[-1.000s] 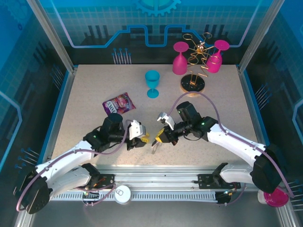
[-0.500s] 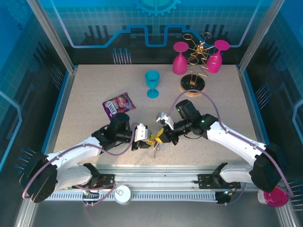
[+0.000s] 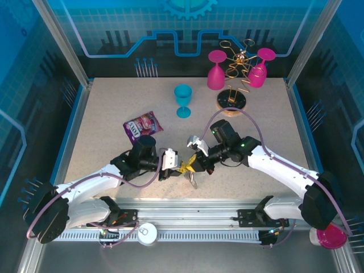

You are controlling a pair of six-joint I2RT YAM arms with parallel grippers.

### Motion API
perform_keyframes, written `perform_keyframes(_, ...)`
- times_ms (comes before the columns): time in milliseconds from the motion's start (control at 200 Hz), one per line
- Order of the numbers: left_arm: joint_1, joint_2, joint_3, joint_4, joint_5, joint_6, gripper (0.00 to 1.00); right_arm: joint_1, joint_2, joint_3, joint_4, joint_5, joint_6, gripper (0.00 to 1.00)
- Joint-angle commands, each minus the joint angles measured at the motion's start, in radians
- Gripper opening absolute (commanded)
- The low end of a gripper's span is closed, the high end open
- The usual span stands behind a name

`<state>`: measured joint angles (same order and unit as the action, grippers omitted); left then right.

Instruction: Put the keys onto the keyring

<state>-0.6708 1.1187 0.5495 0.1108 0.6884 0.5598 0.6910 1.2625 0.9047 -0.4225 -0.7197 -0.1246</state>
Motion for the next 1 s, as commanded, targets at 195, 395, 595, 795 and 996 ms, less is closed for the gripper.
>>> perform_keyframes(195, -0.016, -0.026, -0.011, 0.086, -0.079, 0.026, 0.0, -0.003, -0.028, 0.011, -0.007, 0.038, 0.026, 0.0)
perform_keyframes(395, -0.023, -0.066, -0.052, 0.146, -0.173, 0.039, 0.0, -0.038, -0.083, -0.049, -0.015, 0.1, 0.089, 0.0)
perform_keyframes(595, -0.029, -0.066, -0.052, 0.153, -0.181, 0.047, 0.0, -0.038, -0.099, -0.073, -0.004, 0.132, 0.108, 0.0)
perform_keyframes(795, -0.04, -0.066, -0.053, 0.148, -0.197, 0.058, 0.0, -0.038, -0.082, -0.061, -0.029, 0.183, 0.1, 0.29)
perform_keyframes(996, -0.043, -0.062, -0.052, 0.142, -0.201, 0.065, 0.0, -0.032, -0.13, -0.081, 0.0, 0.237, 0.064, 0.53)
